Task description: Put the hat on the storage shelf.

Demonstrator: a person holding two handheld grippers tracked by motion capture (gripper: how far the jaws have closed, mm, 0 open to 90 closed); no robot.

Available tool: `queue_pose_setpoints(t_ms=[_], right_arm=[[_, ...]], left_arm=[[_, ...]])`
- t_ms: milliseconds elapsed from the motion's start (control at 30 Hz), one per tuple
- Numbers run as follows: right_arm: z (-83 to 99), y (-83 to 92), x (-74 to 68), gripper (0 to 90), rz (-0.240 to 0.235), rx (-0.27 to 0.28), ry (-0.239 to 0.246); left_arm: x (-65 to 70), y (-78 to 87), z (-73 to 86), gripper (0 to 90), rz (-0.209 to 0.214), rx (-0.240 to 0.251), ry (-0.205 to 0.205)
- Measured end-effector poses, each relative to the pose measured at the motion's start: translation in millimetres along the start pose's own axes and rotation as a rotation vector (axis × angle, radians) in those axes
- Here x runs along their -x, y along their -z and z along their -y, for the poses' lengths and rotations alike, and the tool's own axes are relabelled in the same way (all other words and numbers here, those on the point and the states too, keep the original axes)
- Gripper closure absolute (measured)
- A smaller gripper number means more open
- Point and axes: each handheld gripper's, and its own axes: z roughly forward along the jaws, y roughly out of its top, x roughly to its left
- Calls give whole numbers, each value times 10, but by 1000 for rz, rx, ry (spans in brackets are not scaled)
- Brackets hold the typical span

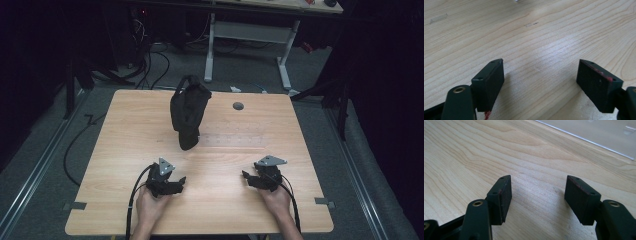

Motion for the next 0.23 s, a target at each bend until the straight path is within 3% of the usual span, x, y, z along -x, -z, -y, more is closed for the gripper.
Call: queue_pose_setpoints(t_ms=[233], right_arm=[[0,0,-1,389,0,0,-1]], left_arm=[[4,-3,1,224,-4,3,4]])
